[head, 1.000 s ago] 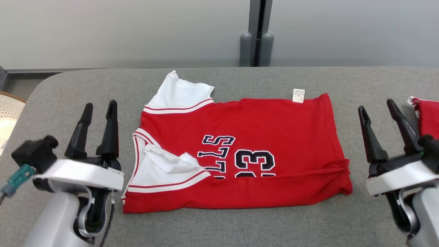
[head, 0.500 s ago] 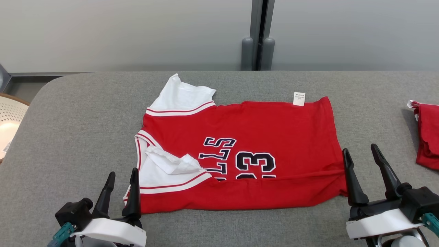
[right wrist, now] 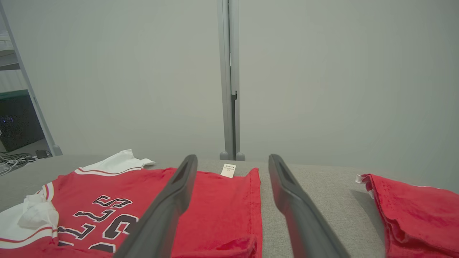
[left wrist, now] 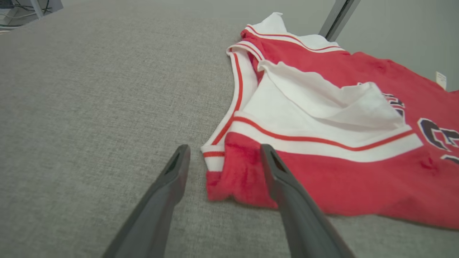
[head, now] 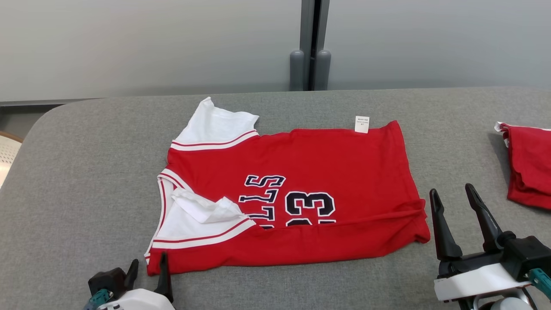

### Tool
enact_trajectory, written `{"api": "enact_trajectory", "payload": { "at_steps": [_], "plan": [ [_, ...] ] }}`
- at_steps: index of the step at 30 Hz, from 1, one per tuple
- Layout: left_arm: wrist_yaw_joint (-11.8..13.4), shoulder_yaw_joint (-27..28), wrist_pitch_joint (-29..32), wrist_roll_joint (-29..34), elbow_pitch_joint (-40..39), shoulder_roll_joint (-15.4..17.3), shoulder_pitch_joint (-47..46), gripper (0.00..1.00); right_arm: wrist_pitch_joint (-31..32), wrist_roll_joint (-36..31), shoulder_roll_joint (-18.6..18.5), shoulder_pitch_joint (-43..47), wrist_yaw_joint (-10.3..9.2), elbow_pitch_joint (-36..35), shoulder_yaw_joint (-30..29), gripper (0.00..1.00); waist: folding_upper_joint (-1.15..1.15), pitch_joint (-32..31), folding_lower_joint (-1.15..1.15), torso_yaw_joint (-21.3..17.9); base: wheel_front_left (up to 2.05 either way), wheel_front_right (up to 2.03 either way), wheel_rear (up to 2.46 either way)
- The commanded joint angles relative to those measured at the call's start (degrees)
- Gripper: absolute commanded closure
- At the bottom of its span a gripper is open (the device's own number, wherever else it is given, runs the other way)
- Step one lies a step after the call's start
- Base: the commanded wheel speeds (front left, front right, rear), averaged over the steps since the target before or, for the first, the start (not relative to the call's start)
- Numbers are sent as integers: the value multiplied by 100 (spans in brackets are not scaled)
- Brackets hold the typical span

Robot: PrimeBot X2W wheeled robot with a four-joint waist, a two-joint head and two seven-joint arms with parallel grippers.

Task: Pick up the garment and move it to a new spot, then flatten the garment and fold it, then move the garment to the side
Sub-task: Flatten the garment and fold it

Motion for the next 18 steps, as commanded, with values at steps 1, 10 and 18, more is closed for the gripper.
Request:
{"api": "enact_trajectory", "payload": {
  "at_steps": [1, 10, 18],
  "plan": [
    [55, 12, -7, 14, 95, 27, -98, 0, -13, 17, -12, -33, -3, 20, -9, 0, 0, 11, 0, -24, 0, 0, 0],
    [88, -22, 9, 43, 1017, 60, -491, 0, -13, 25, -2, -73, -3, 54, -65, 0, 0, 107, 0, -134, 0, 0, 0],
    [-177, -77, 2, 71, 963, 75, -816, 100, -13, -51, 137, -57, -3, 625, -435, 0, 0, 153, 0, 16, 0, 0, 0]
  ]
}}
